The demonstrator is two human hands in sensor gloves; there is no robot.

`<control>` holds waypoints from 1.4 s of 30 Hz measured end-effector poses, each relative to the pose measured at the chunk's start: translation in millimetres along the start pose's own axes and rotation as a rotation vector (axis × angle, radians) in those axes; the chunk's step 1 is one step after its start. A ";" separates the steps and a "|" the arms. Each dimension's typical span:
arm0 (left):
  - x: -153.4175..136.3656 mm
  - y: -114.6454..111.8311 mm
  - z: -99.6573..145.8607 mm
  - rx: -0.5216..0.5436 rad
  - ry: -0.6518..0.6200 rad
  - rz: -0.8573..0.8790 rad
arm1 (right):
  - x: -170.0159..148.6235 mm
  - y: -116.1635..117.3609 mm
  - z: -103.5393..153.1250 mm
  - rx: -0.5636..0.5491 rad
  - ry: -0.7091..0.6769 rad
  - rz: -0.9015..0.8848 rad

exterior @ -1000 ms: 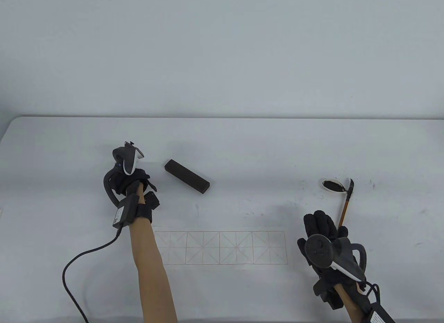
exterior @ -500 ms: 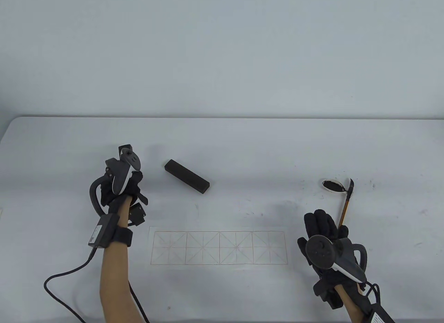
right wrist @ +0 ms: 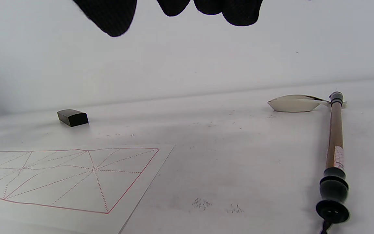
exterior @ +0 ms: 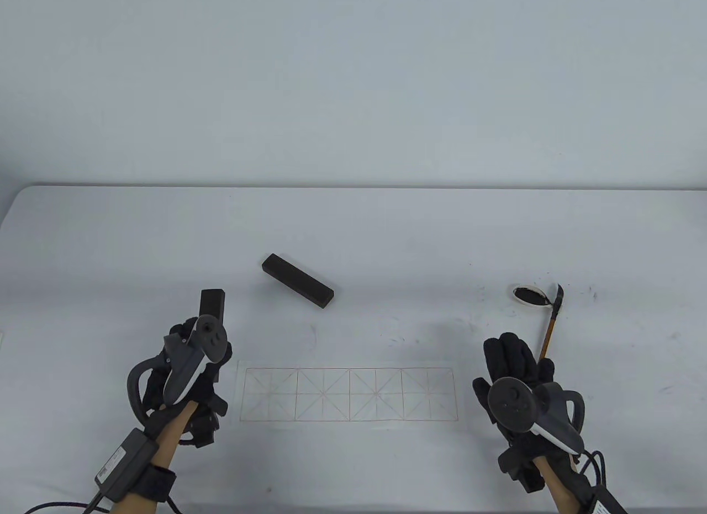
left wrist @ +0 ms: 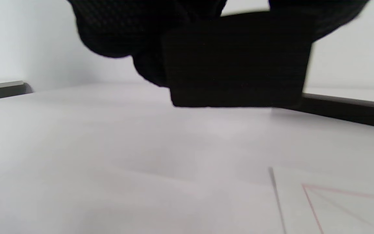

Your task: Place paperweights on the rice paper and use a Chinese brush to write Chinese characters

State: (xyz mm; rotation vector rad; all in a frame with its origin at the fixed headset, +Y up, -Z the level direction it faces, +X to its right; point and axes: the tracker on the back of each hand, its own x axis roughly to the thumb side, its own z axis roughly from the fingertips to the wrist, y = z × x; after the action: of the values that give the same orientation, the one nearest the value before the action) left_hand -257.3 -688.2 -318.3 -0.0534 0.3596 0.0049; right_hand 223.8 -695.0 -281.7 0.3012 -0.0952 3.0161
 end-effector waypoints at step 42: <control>7.4 -58.9 27.9 -0.244 -0.051 -0.078 | 4.2 2.0 1.3 0.040 -0.015 -0.010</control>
State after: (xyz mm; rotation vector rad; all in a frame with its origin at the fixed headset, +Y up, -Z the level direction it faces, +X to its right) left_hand -239.7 -745.5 -291.7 -0.3086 0.3042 -0.0273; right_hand 219.7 -696.7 -279.7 0.3263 -0.0343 3.0097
